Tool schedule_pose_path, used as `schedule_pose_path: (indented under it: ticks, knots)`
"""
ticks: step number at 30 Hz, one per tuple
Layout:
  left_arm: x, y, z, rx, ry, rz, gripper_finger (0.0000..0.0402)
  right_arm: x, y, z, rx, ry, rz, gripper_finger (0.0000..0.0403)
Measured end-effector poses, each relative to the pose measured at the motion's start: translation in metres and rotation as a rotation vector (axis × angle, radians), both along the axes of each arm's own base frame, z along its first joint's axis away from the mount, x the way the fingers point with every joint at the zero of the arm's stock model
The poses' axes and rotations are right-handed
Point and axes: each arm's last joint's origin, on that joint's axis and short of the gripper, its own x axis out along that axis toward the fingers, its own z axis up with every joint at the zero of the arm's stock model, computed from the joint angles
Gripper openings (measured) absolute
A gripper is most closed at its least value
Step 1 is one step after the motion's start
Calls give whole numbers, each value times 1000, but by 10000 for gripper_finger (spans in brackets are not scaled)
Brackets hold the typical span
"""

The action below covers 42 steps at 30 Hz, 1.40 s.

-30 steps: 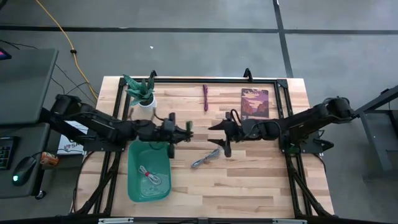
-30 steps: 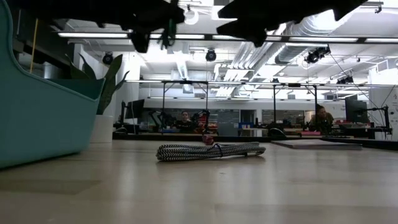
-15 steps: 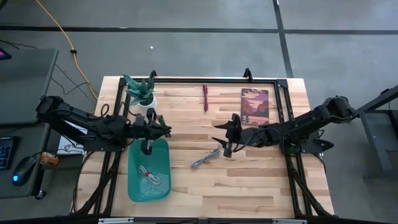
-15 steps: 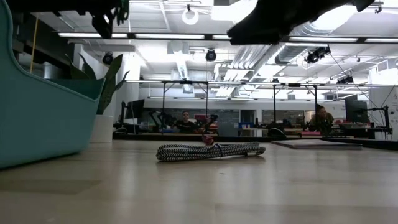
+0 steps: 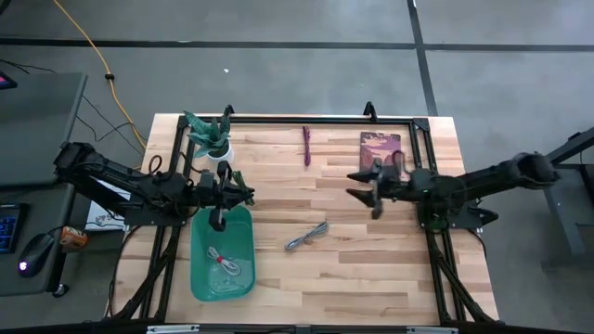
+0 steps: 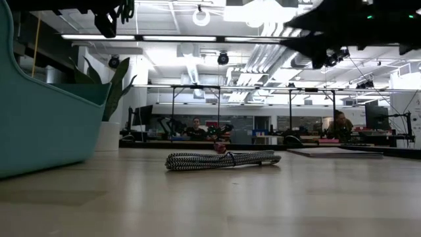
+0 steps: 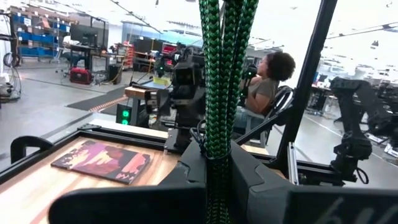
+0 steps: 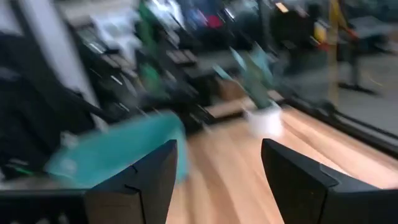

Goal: Pick and place USB-C Cables
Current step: Put the green black charger cable into the green bin

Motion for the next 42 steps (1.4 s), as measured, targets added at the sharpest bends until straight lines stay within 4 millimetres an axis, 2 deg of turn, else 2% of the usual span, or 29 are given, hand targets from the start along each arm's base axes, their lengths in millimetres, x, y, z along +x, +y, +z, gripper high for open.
schedule_pose_path:
  ticks: [4, 8, 13, 20, 42]
  knots:
    - [0, 1, 0, -2, 0, 18, 0, -15, 1, 3, 2, -109, 61, 225]
    - [0, 1, 0, -3, 1, 18, 0, -19, 3, 7, 1, -161, 78, 225]
    - [0, 0, -1, -1, 11, 18, 0, -17, 5, 11, -13, -164, 83, 225]
    - [1, 0, -5, 15, 58, 10, 0, -16, 4, 8, 14, -127, 83, 225]
    - [3, -1, -1, 54, 100, -15, 0, -16, 5, 8, 3, -124, 83, 225]
